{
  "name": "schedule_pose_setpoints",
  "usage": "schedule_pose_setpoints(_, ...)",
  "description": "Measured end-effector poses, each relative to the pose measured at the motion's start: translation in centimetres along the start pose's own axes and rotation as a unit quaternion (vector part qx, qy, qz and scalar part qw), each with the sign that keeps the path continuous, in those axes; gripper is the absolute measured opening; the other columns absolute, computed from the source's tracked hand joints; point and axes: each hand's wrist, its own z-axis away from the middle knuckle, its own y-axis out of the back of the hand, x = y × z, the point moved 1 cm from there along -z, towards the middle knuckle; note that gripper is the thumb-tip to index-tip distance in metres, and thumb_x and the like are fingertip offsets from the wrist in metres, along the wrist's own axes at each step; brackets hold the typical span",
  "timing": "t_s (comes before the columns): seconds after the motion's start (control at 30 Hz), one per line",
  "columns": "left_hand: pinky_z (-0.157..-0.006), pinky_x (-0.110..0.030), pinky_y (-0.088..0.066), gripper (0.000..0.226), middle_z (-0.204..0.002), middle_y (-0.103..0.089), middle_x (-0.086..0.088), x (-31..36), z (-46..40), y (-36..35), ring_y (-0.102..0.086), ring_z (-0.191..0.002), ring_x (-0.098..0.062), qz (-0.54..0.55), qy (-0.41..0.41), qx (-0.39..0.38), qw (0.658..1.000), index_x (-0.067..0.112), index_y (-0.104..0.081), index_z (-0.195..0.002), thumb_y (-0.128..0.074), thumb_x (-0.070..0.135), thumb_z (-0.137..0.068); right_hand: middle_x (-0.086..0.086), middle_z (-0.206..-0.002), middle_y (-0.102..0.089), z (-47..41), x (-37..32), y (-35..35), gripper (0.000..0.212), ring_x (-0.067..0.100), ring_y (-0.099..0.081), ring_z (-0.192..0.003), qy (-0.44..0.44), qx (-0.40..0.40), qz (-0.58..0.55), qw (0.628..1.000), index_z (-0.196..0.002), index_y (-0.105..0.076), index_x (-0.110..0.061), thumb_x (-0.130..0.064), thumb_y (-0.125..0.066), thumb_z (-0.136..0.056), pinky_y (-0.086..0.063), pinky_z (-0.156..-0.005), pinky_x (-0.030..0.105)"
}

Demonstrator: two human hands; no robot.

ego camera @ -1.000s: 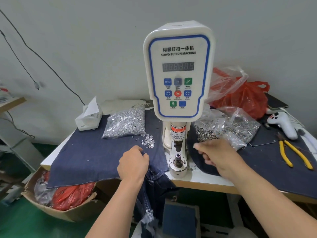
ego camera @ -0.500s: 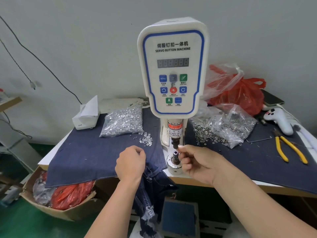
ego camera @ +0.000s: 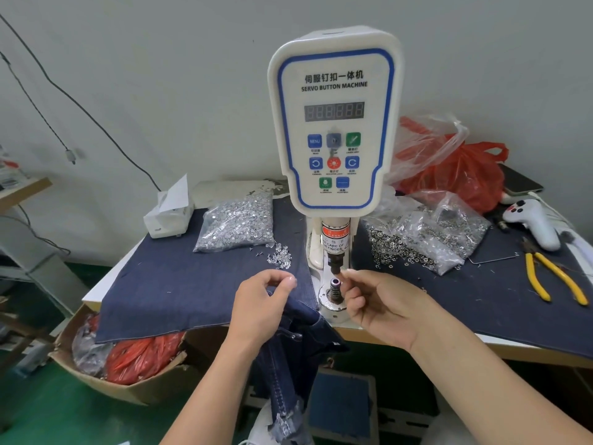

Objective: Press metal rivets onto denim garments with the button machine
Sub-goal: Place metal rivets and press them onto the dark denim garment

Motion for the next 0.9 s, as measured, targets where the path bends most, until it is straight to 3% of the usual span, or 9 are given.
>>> schedule_pose_setpoints(0.1,-0.068,-0.007,-0.047,0.016,-0.087,-0.077,0.016,0.8,1.6,-0.2,-0.067,-0.077,0.004,0.075,-0.014,-0.041,0.996,0.034,-0.076,-0.086,-0.072,0.027,-0.100,0.006,-0.064,-0.059,0.7,0.7,0.5,0.006,0.009,-0.048,-0.047,0.089,0.045,0.089,0.991,-0.087,-0.075,0.004,-0.002,-0.074,-0.089,-0.040,-0.039,0.017)
schedule_pose_setpoints(0.27,-0.066,-0.014,-0.051,0.019,-0.085,-0.077,0.010,2.2,3.6,-1.0,-0.067,-0.074,-0.001,0.154,-0.019,-0.106,0.982,0.038,-0.075,-0.087,-0.071,0.026,-0.101,0.001,-0.067,-0.064,1.9,2.1,0.8,0.013,0.007,-0.050,-0.051,0.187,0.055,0.269,0.943,-0.093,-0.077,-0.004,-0.015,-0.072,-0.095,-0.042,-0.046,0.018)
schedule_pose_setpoints(0.57,-0.075,-0.013,-0.050,0.017,-0.087,-0.077,0.008,2.8,4.4,-2.1,-0.067,-0.081,0.000,0.152,-0.041,-0.138,0.978,0.031,-0.076,-0.088,-0.070,0.023,-0.102,0.004,-0.068,-0.066,2.3,2.3,0.8,0.018,0.007,-0.050,-0.051,0.158,0.020,0.236,0.959,-0.074,-0.079,-0.011,-0.008,-0.074,-0.091,-0.039,-0.043,0.016)
schedule_pose_setpoints(0.7,-0.075,-0.010,-0.049,0.010,-0.089,-0.076,0.014,2.8,4.3,-2.4,-0.068,-0.084,0.002,0.141,-0.036,-0.113,0.983,0.029,-0.074,-0.093,-0.070,0.027,-0.102,0.001,-0.065,-0.066,1.7,2.0,0.8,0.009,0.007,-0.050,-0.051,0.176,0.034,0.246,0.953,-0.082,-0.077,-0.006,-0.008,-0.074,-0.090,-0.039,-0.045,0.017)
schedule_pose_setpoints(0.77,-0.073,-0.013,-0.051,0.012,-0.089,-0.074,0.014,2.5,4.2,-2.4,-0.068,-0.083,0.000,0.125,-0.020,-0.100,0.987,0.030,-0.072,-0.094,-0.066,0.034,-0.104,-0.009,-0.060,-0.067,1.1,1.2,1.1,0.009,0.003,-0.054,-0.052,0.270,0.089,0.370,0.885,-0.081,-0.078,-0.014,-0.015,-0.075,-0.090,-0.041,-0.051,0.016)
schedule_pose_setpoints(0.83,-0.068,-0.015,-0.052,0.017,-0.085,-0.072,0.014,2.1,4.1,-2.3,-0.066,-0.077,0.000,0.117,0.005,-0.086,0.989,0.029,-0.069,-0.093,-0.062,0.039,-0.105,-0.018,-0.061,-0.068,0.5,0.3,1.0,0.009,-0.002,-0.060,-0.057,0.358,0.127,0.511,0.771,-0.083,-0.078,-0.022,-0.023,-0.074,-0.091,-0.041,-0.059,0.010)
schedule_pose_setpoints(0.9,-0.068,-0.020,-0.051,0.021,-0.081,-0.070,0.013,1.9,4.0,-2.2,-0.063,-0.073,0.000,0.121,0.027,-0.076,0.989,0.027,-0.068,-0.092,-0.060,0.042,-0.105,-0.020,-0.070,-0.069,0.0,-0.1,0.7,0.006,-0.007,-0.063,-0.069,0.389,0.126,0.577,0.707,-0.089,-0.077,-0.024,-0.025,-0.073,-0.093,-0.041,-0.064,0.006)
